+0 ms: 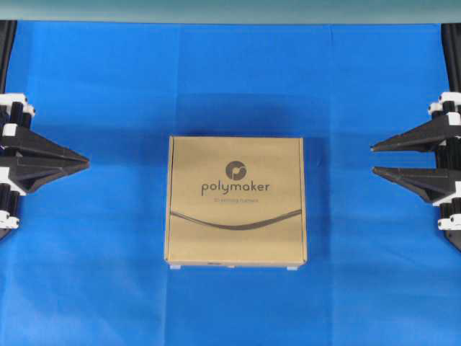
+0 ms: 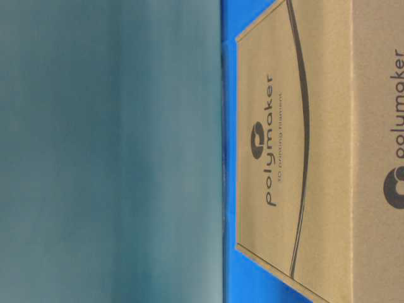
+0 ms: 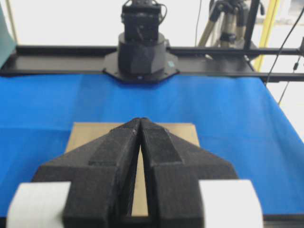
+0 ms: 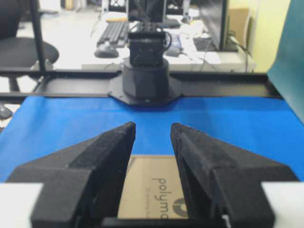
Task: Lift up the cardboard box by clamping it between your arms.
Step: 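Move both grippers inward toward the left and right sides of the polymaker box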
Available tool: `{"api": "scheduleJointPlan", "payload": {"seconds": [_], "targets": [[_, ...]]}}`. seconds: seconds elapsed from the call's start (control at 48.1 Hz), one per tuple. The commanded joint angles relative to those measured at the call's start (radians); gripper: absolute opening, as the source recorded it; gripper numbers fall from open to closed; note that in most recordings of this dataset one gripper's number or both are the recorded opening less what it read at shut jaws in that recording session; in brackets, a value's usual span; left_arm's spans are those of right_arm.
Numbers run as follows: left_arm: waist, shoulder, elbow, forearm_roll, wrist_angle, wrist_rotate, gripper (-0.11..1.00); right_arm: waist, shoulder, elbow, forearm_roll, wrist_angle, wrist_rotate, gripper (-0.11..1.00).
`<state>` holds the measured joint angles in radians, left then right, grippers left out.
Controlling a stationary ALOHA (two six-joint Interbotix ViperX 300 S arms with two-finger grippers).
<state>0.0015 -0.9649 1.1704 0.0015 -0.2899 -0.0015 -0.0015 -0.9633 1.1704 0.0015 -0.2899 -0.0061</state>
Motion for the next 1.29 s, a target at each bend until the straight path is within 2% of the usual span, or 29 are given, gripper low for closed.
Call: {"api": "scheduleJointPlan", "payload": {"seconds": [0.0,0.062,0.104,0.25,0.478,0.624,0.707,0.853,0.957,1.019,1.269], "targets": [[0.014,0.018,-0.012,0.017,0.021,-0.023,0.05,-0.005,0.015,-0.011,0.014,0.006,0.015,0.14],[0.015,0.026,-0.018,0.017,0.046,-0.044,0.05,-0.006,0.026,-0.020,0.048,0.074,0.018,0.15],[0.014,0.035,-0.021,0.017,0.060,-0.058,0.02,-0.006,0.035,-0.034,0.061,0.140,0.023,0.11],[0.014,0.060,-0.029,0.017,0.100,-0.078,0.00,-0.011,0.074,-0.083,0.064,0.376,0.028,0.03],[0.017,0.135,-0.052,0.018,0.213,-0.081,0.00,-0.012,0.186,-0.155,0.063,0.652,0.025,0.06],[0.023,0.166,-0.066,0.017,0.275,-0.081,0.03,-0.012,0.250,-0.179,0.061,0.724,0.020,0.16],[0.023,0.173,-0.066,0.018,0.290,-0.078,0.16,-0.011,0.279,-0.181,0.055,0.735,0.018,0.32],[0.023,0.209,-0.066,0.018,0.322,-0.072,0.60,-0.012,0.334,-0.183,0.048,0.758,0.023,0.75],[0.023,0.275,-0.066,0.018,0.359,-0.081,0.84,-0.014,0.379,-0.178,0.044,0.761,0.012,0.96],[0.025,0.319,-0.067,0.018,0.365,-0.080,0.89,-0.021,0.414,-0.176,0.043,0.756,0.009,1.00],[0.028,0.514,-0.089,0.018,0.325,-0.080,0.88,-0.025,0.538,-0.161,0.026,0.695,-0.009,1.00]]}}
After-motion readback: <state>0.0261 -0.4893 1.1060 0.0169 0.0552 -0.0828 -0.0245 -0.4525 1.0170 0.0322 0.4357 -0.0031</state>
